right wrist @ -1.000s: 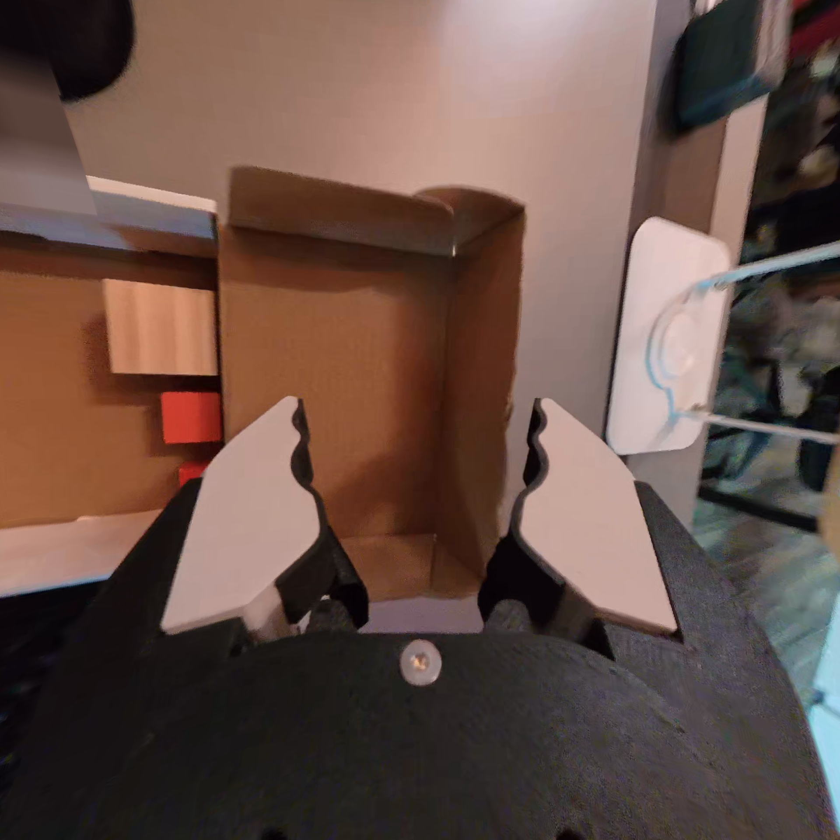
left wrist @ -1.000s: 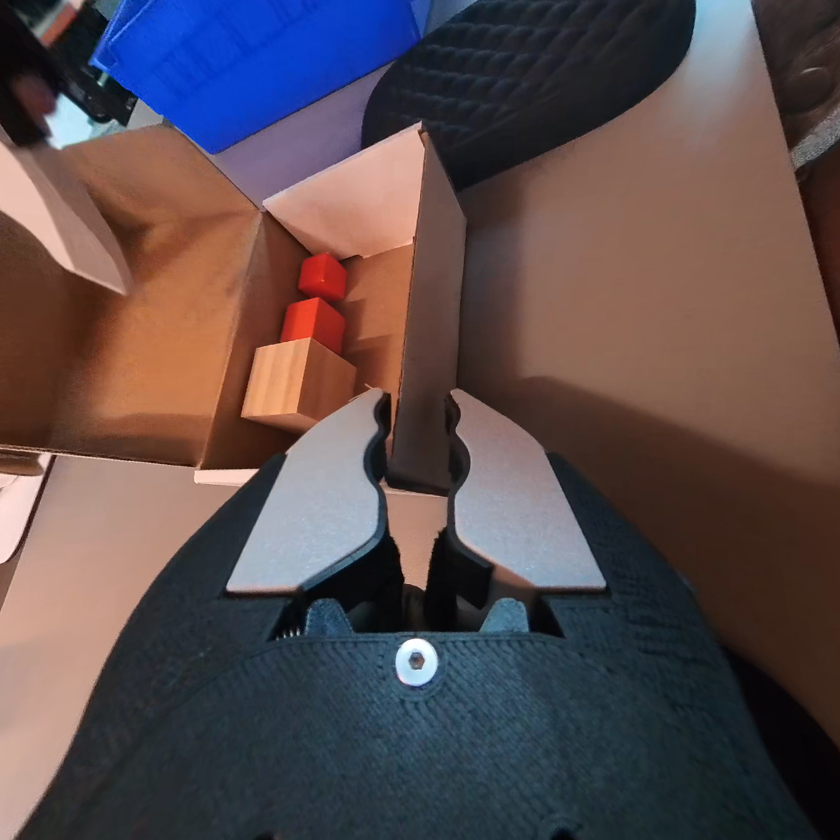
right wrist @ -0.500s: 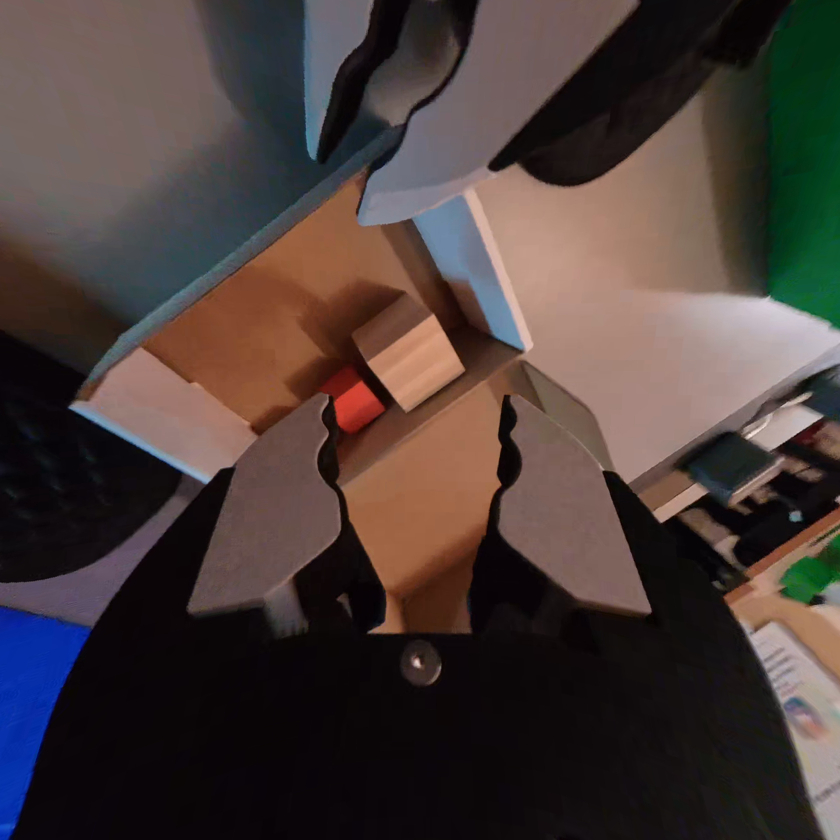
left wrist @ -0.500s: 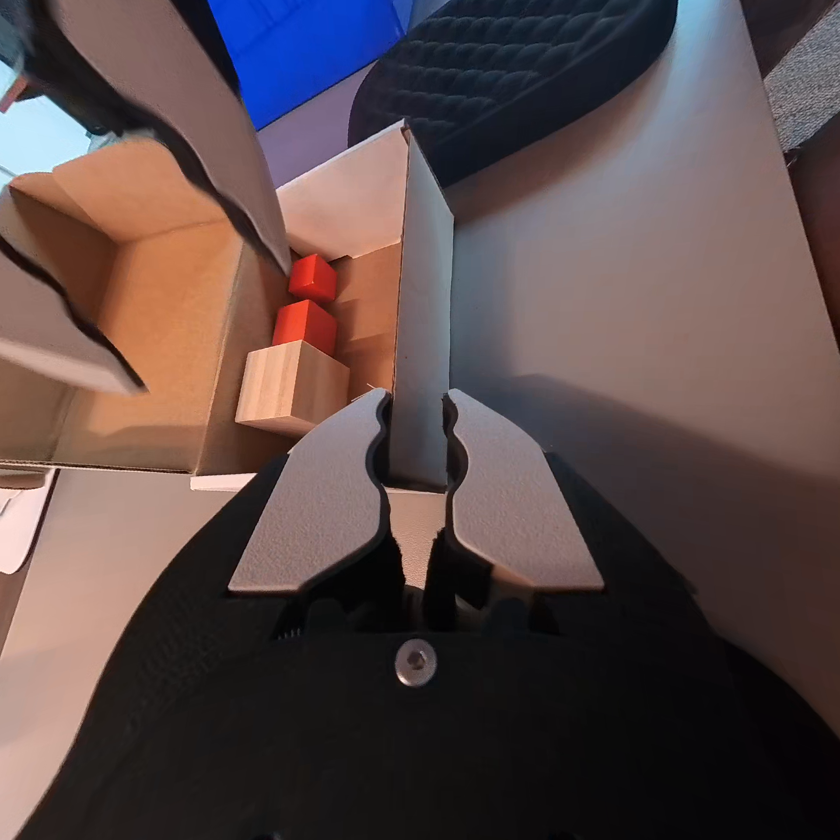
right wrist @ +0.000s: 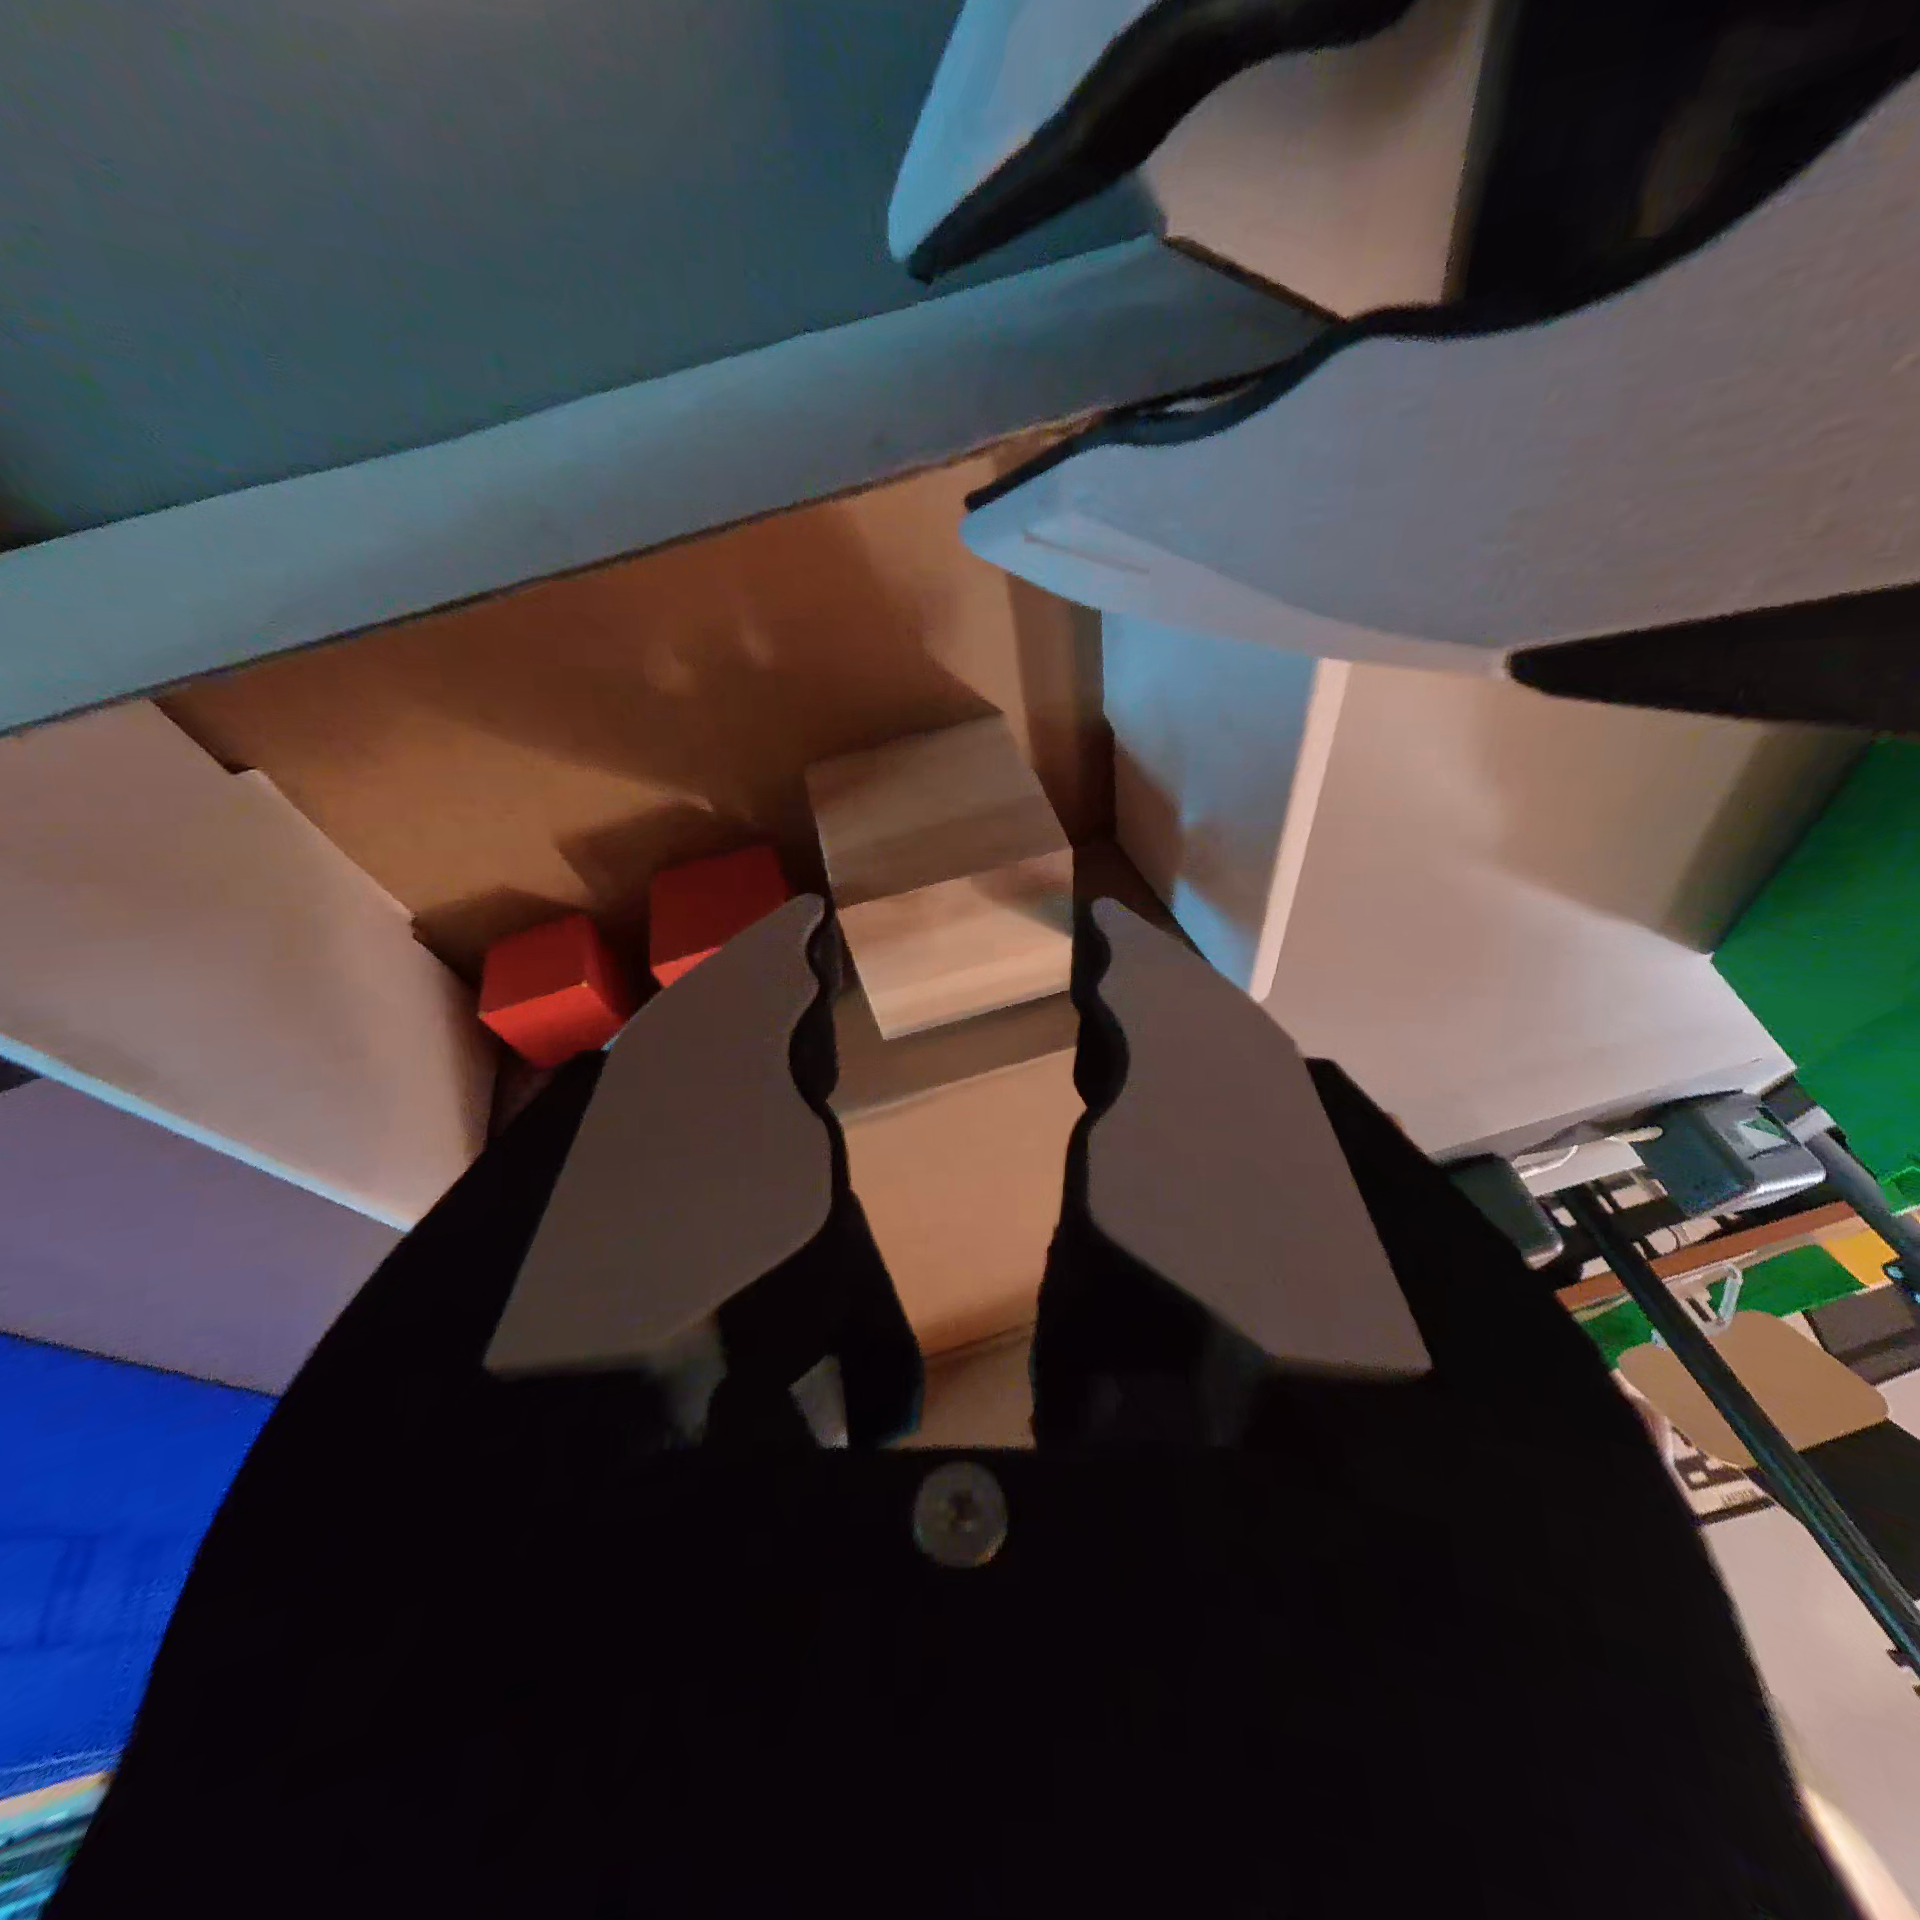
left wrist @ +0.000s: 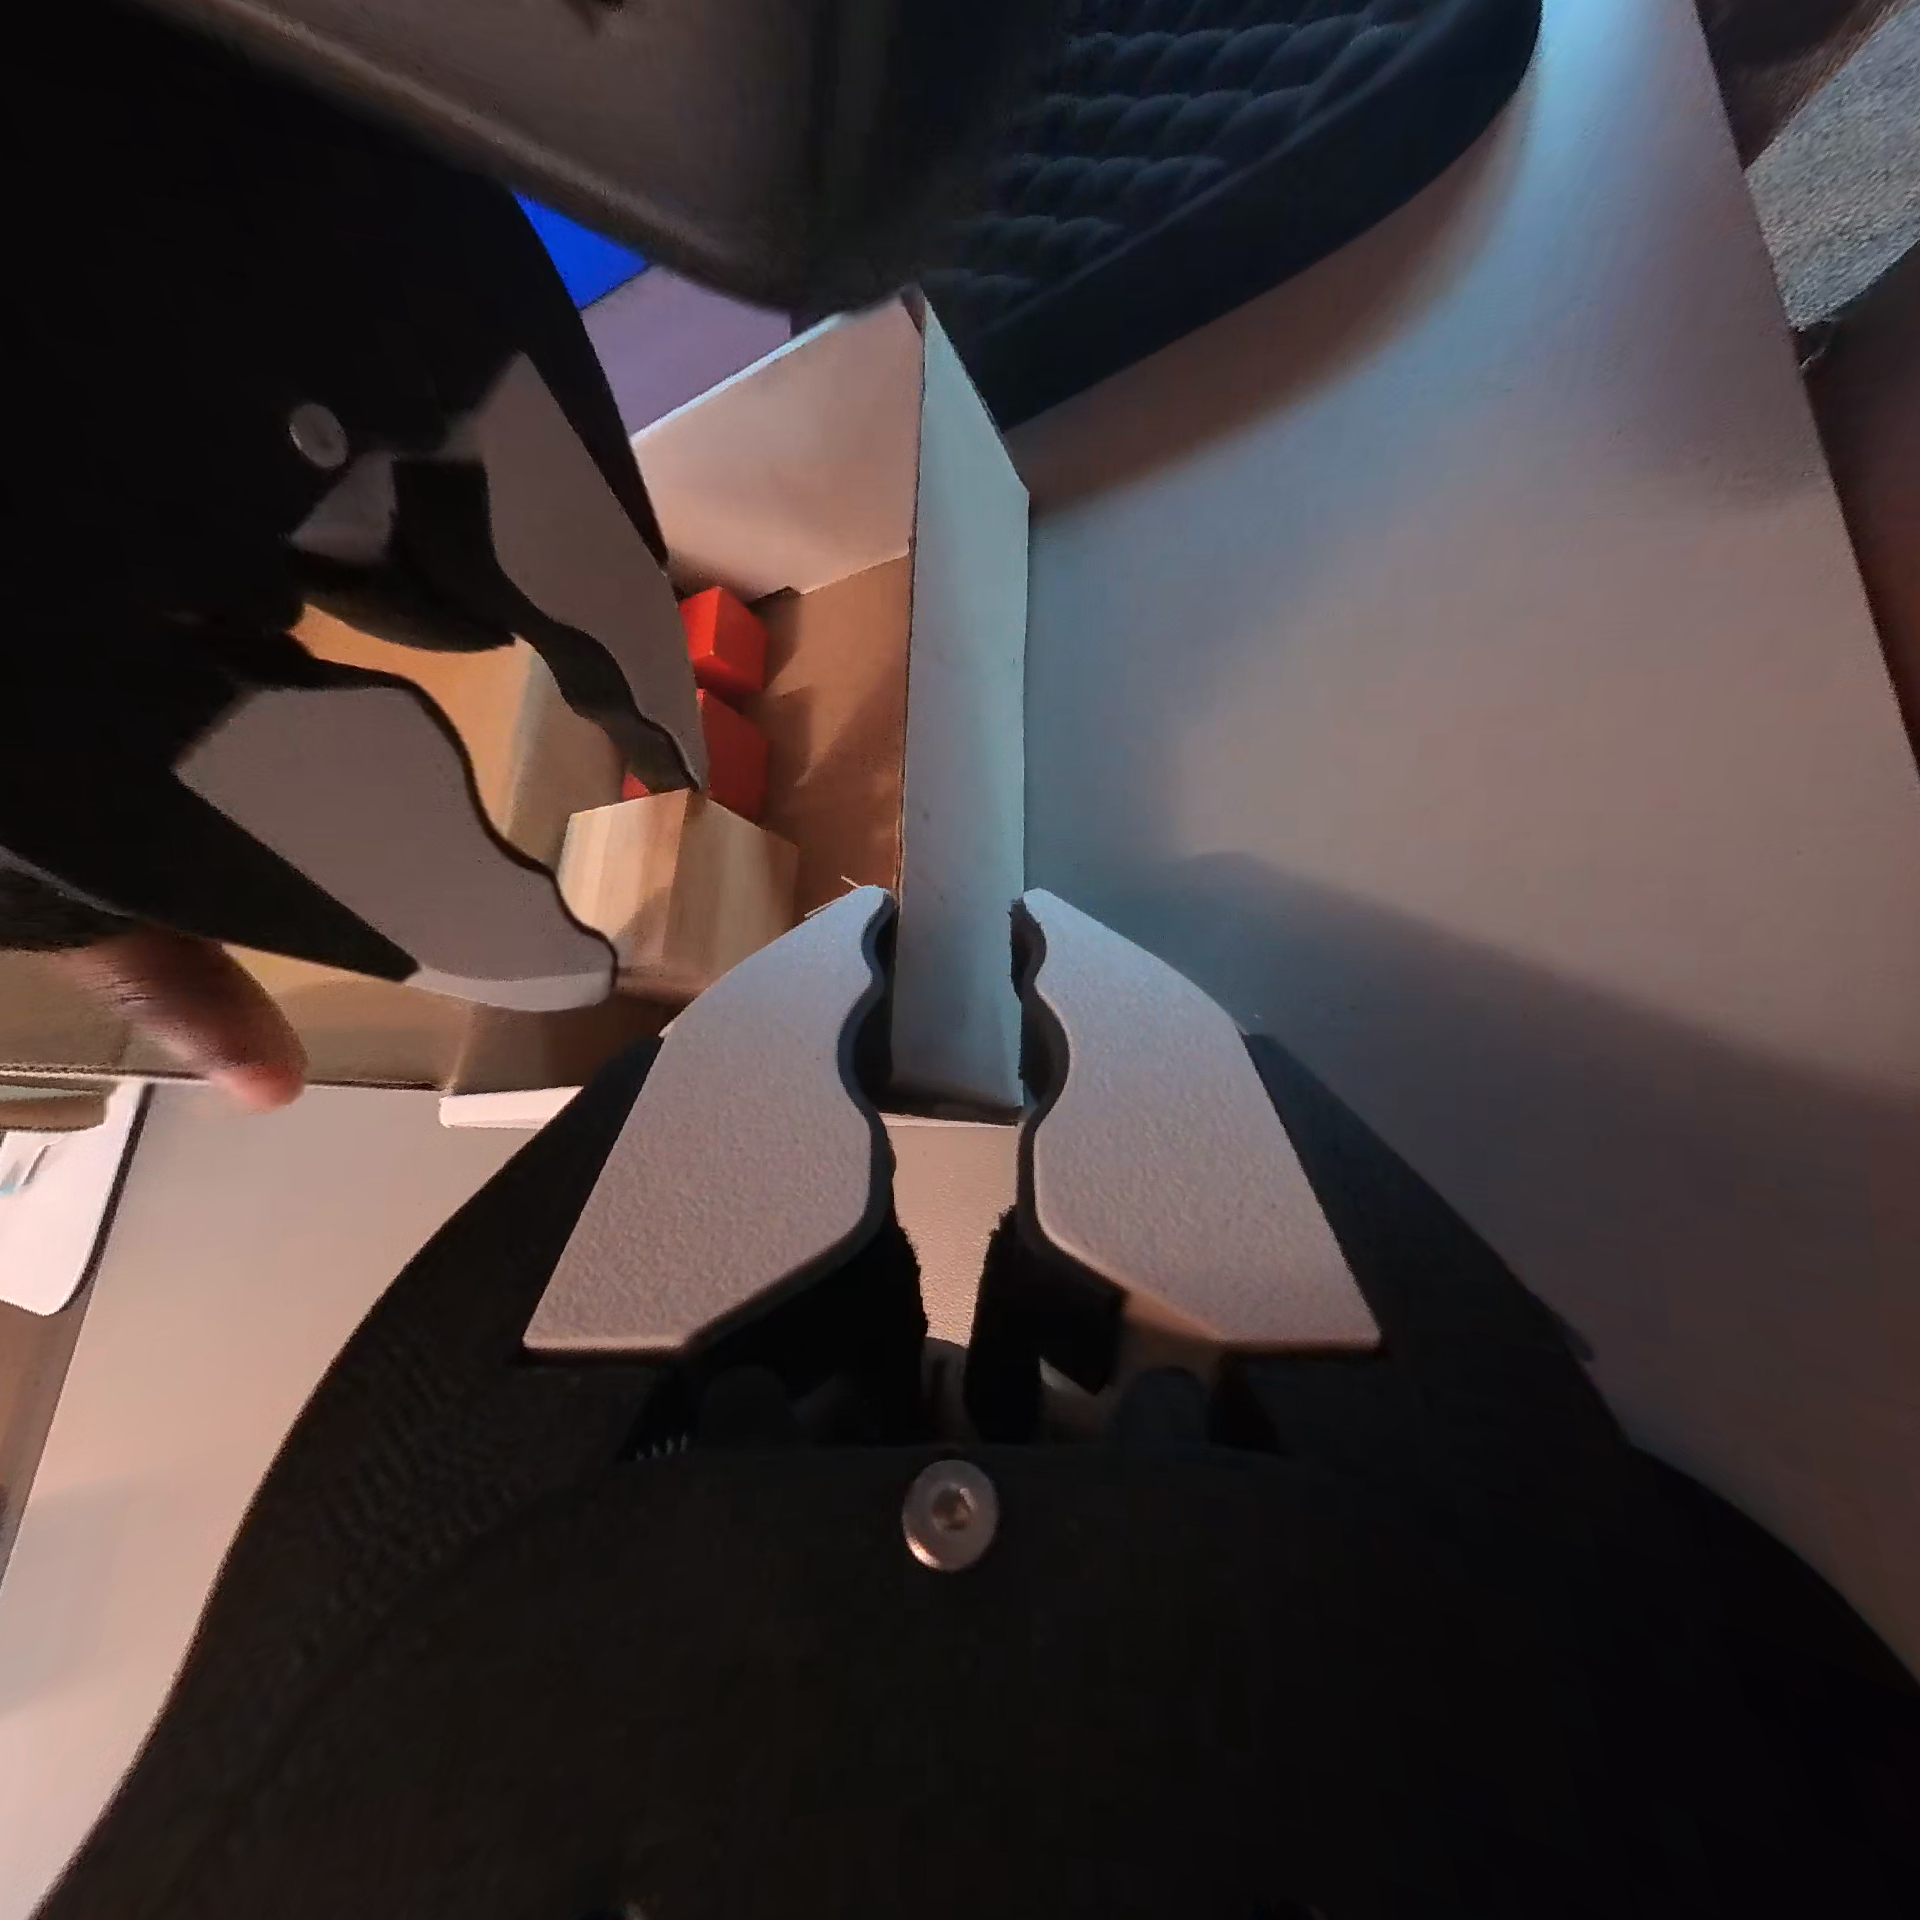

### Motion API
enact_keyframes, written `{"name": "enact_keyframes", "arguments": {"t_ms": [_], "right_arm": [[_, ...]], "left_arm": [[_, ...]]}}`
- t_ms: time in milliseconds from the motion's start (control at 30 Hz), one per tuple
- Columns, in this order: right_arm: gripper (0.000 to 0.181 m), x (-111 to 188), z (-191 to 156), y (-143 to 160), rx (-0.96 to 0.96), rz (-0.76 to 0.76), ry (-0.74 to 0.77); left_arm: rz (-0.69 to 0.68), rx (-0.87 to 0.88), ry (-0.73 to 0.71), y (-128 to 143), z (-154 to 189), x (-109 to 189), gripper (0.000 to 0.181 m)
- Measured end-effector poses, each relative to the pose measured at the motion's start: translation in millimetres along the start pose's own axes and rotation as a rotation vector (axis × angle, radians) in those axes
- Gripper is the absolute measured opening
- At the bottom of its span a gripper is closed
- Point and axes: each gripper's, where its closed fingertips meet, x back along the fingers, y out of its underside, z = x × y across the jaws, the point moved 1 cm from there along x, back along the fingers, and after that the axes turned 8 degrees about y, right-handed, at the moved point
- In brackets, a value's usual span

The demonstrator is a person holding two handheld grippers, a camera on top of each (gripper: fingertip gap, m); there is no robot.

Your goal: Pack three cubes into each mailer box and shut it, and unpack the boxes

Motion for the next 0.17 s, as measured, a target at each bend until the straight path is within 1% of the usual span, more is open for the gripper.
{"name": "enact_keyframes", "arguments": {"t_ms": [167], "right_arm": [[0.042, 3.2, -0.6, -4.7, -0.064, 0.028, -0.019]], "left_arm": [[-0.001, -0.001, 0.002, 0.1, 0.2, -0.2, 0.02]]}}
